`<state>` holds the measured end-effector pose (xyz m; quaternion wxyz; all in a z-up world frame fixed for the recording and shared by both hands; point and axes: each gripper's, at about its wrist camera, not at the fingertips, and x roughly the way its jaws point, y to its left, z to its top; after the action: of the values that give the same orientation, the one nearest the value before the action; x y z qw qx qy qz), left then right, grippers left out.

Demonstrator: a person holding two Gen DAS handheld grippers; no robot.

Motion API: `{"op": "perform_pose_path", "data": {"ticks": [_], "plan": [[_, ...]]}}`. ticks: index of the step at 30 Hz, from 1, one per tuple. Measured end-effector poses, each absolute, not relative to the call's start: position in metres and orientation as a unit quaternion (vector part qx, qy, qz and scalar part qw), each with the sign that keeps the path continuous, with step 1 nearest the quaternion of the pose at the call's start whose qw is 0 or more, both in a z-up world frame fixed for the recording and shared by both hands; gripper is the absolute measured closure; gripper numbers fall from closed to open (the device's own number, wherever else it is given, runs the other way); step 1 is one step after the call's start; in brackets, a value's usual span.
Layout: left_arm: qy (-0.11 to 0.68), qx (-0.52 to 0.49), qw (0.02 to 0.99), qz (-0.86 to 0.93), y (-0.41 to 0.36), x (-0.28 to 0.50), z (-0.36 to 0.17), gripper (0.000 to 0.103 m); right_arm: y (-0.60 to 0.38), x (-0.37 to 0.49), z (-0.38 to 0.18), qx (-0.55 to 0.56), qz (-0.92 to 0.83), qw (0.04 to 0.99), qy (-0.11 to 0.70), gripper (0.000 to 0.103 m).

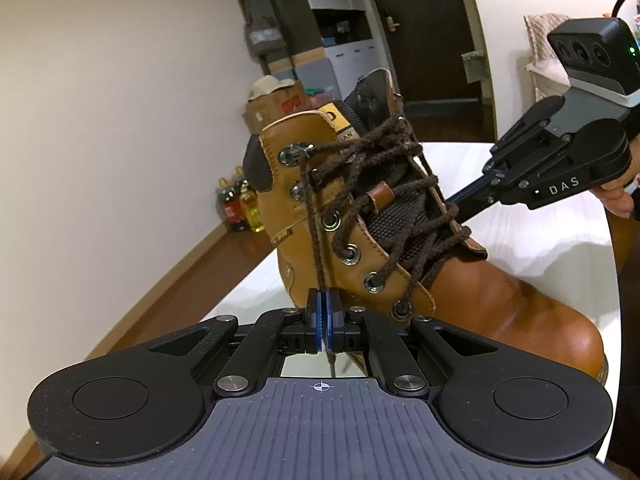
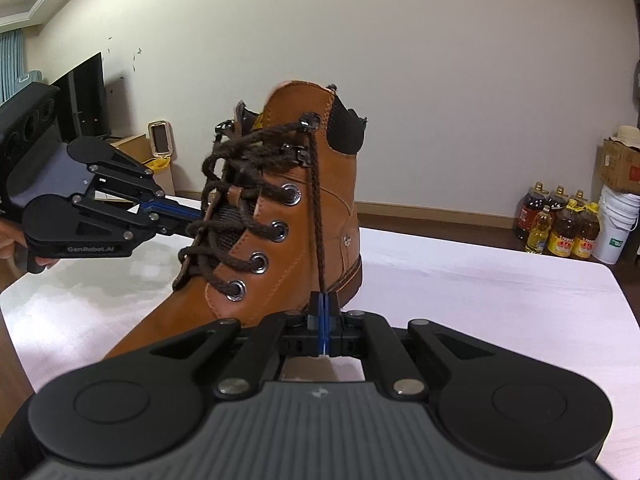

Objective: Lace up shoes with both hands

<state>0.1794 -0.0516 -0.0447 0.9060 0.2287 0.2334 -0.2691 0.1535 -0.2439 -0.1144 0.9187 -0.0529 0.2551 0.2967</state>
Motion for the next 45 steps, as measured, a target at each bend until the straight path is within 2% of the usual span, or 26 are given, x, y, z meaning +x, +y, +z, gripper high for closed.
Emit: {"op": "perform_pose_path", "data": {"ticks": [26,32,38,41,45], "plan": [[0.242,0.207,0.918,-0.238,-0.058,0.178,-0.047,0.1,-0.23,0.148,-0.113,-0.062,0.28,0.92,0.268,0.102],[0.256,0.163,0.925,-0.231,-0.045,0.164,-0.054,0.1,-0.235,0.146,-0.122,-0.048,0.264,0.92,0.286,0.102],[0.288,0.123,0.923,-0.225,-0.028,0.145,-0.07,0.1,-0.253,0.139,-0.122,0.02,0.247,0.921,0.299,0.096],[0.31,0.101,0.915,-0.239,-0.025,0.133,-0.079,0.1,-0.254,0.132,-0.124,0.035,0.252,0.917,0.307,0.088],[0.322,0.093,0.91,-0.246,-0.03,0.13,-0.086,0.1,-0.25,0.115,-0.129,0.044,0.268,0.911,0.31,0.089]]}}
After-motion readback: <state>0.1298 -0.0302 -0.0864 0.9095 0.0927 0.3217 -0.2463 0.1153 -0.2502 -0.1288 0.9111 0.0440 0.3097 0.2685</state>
